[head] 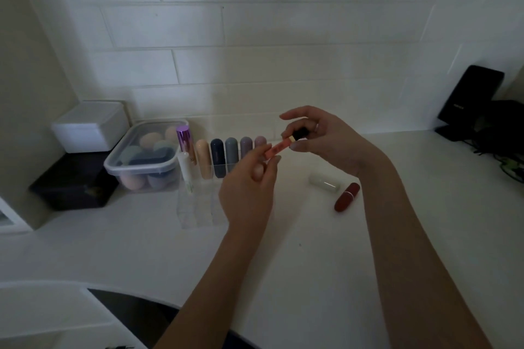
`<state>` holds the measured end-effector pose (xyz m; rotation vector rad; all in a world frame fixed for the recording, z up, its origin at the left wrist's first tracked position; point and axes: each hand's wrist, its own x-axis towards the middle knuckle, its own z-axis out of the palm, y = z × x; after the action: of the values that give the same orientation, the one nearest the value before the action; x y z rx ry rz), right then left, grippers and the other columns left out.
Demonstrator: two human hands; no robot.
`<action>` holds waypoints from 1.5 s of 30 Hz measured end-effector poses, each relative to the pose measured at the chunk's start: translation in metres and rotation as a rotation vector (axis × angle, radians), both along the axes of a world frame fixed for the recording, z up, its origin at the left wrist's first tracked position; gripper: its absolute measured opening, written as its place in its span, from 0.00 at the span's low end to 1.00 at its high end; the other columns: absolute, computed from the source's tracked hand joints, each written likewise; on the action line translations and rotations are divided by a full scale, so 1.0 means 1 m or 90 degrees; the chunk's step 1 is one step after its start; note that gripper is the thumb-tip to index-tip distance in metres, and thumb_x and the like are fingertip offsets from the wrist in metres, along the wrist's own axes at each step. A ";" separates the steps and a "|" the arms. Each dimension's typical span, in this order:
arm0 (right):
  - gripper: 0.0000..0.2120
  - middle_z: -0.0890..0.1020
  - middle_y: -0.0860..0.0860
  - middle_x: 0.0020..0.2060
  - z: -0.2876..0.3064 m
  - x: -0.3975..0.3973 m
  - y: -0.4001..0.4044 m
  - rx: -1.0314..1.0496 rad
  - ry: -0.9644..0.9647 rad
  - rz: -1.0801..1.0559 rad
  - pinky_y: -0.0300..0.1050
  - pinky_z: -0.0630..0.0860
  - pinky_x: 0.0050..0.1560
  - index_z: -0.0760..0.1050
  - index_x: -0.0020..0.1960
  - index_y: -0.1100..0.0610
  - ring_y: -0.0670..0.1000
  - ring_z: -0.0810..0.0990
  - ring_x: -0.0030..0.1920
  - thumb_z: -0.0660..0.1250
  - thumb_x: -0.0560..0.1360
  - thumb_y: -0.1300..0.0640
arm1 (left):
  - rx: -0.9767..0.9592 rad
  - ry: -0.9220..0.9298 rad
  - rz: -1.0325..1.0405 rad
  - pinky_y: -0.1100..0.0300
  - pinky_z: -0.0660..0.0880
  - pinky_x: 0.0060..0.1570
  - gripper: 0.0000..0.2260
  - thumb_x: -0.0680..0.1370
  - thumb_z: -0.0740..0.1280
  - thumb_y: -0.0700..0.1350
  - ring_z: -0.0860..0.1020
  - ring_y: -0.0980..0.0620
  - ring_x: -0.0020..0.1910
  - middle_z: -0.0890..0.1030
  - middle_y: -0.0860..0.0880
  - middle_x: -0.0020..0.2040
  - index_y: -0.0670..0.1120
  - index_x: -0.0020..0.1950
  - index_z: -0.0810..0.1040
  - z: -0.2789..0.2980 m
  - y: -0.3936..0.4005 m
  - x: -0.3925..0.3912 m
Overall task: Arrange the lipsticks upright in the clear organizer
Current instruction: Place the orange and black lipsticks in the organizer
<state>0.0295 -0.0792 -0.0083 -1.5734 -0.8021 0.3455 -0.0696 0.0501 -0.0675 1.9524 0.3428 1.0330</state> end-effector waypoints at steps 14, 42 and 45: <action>0.11 0.79 0.53 0.35 0.010 -0.017 0.031 0.143 0.040 -0.023 0.44 0.80 0.48 0.76 0.58 0.63 0.50 0.81 0.40 0.66 0.75 0.65 | 0.091 -0.094 -0.012 0.65 0.67 0.28 0.22 0.78 0.51 0.56 0.77 0.53 0.28 0.80 0.50 0.31 0.45 0.39 0.79 -0.008 0.003 -0.004; 0.10 0.80 0.43 0.33 -0.018 -0.069 0.122 -0.049 -0.262 -0.202 0.63 0.76 0.50 0.73 0.45 0.43 0.49 0.82 0.39 0.70 0.67 0.44 | -0.055 -0.168 0.194 0.68 0.62 0.26 0.18 0.78 0.55 0.50 0.69 0.57 0.26 0.68 0.52 0.23 0.43 0.31 0.69 -0.017 0.084 -0.040; 0.12 0.79 0.41 0.32 -0.019 -0.071 0.126 -0.061 -0.275 -0.225 0.66 0.75 0.50 0.70 0.45 0.41 0.50 0.81 0.40 0.65 0.64 0.39 | -0.042 -0.162 0.169 0.66 0.61 0.26 0.17 0.77 0.54 0.51 0.69 0.54 0.26 0.69 0.50 0.23 0.46 0.30 0.68 -0.016 0.079 -0.043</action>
<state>-0.0411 0.0465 -0.0275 -1.8729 -0.8192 -0.2245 -0.1122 0.1293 -0.0833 1.7222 0.4951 1.4075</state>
